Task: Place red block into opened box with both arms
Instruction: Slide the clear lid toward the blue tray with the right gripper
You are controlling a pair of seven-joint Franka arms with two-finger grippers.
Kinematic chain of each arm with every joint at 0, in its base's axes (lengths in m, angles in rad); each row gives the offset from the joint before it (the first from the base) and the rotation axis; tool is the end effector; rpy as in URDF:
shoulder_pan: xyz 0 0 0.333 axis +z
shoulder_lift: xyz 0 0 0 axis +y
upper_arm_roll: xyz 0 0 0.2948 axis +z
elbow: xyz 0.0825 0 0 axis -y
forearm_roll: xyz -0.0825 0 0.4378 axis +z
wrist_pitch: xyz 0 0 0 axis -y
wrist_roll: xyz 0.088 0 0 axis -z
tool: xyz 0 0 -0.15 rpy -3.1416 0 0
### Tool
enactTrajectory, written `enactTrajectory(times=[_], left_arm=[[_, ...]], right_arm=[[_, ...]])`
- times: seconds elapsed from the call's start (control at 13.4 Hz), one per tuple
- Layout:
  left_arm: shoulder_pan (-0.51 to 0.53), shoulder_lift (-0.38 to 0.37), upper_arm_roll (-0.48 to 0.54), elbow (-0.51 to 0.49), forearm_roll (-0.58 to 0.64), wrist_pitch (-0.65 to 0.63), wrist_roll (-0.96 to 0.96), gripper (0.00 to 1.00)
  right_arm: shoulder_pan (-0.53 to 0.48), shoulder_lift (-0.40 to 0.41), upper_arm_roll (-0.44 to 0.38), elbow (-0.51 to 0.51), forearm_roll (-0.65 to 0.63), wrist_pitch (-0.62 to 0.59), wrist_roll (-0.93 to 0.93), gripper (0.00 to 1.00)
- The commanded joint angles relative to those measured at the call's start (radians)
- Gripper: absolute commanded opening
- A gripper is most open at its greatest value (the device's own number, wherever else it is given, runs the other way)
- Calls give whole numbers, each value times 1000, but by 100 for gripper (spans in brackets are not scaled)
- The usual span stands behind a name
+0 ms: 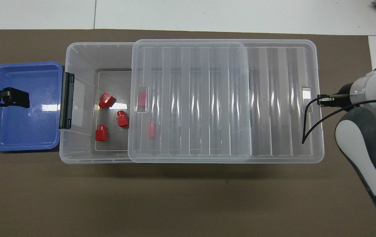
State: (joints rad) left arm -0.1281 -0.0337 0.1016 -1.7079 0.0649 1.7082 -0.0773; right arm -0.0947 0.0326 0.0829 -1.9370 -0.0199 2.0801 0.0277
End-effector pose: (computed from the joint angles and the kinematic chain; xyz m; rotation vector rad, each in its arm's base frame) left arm 0.6096 -0.0067 0.5205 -3.0812 -0.0662 -0.0570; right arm 0.6315 -0.0094 0.3917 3.1221 -0.0483 0.1731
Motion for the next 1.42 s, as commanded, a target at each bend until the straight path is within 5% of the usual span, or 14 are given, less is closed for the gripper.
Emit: enactTrajectory(times=[0.0, 0.6, 1.35], left_arm=[[-4, -11, -11, -24, -14, -5, 8, 100], [-2, -15, -13, 62, 4, -139, 25, 100], [13, -38, -19, 22, -62, -98, 14, 100]], right_arm=[[38, -10, 3, -7, 12, -3, -2, 0], [179, -16, 5, -10, 43, -15, 81, 0], [262, -19, 9, -10, 61, -15, 121, 0]])
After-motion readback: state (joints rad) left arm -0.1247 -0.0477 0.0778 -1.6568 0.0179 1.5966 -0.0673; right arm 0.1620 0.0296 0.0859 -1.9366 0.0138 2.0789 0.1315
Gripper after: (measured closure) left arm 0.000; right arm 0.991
